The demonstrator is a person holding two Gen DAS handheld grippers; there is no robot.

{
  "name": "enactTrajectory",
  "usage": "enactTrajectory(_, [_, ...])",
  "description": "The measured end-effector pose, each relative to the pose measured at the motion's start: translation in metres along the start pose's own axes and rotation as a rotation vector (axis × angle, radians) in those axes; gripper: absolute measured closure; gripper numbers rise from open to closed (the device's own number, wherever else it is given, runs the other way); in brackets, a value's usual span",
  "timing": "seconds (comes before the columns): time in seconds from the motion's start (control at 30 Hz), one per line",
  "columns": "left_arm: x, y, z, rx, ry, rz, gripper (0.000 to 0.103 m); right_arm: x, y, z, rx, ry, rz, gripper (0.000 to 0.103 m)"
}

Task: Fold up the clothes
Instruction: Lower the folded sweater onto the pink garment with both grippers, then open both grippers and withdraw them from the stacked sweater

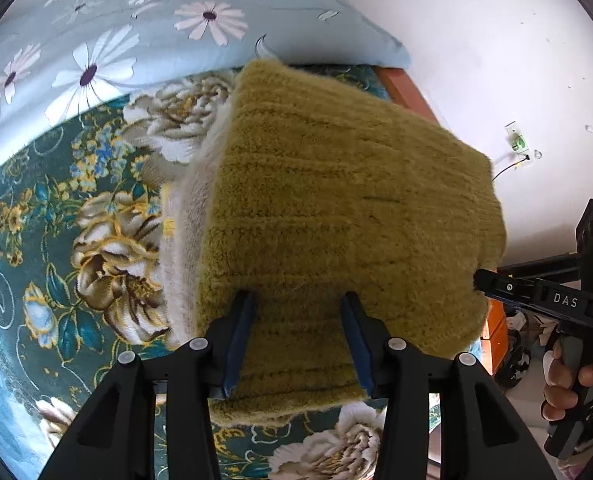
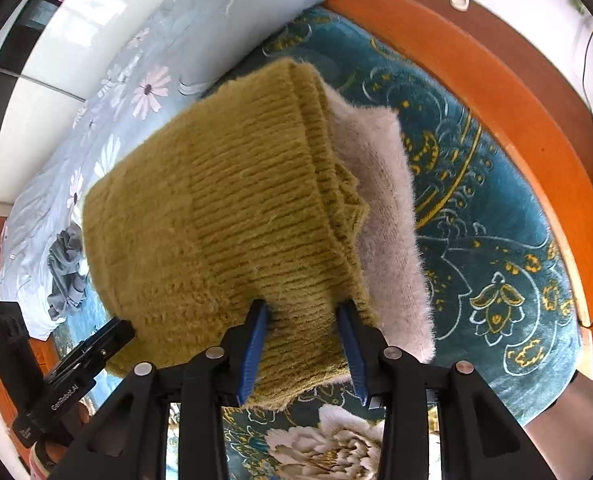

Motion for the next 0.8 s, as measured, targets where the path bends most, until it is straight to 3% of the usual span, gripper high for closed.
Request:
enactTrajectory(0.37, [0.037,-0.022,-0.015,0.012,-0.007,-0.034,0.056,-0.011,-0.026,-0.055,0.03,-0.097,-0.022,0.062])
enactTrajectory(0.43, [0.042,-0.028,-0.019,0.019,-0.013,-0.037,0.046,-0.01,-0.027,-0.064,0.024,-0.11,-0.031,0.06])
enactTrajectory(0.53, [0.051,-0.037,-0.03,0.029,-0.013,-0.031,0.041,-0.009,-0.028,-0.074,0.028,-0.129,-0.05,0.04])
enactTrajectory(0.8, [0.069,-0.045,-0.062,-0.001,-0.03,0.011,0.038,-0.003,-0.031,-0.093,0.009,-0.169,-0.033,0.017])
Point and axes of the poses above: each gripper's, at about its wrist camera, not at the fingertips, and y roughly the way its jaws point, x to its right, z to its top, the point moved 4 cm from there along y, roughly the way its jaws point, and after that the axes turned 14 degrees about y, right-handed, at the moved point
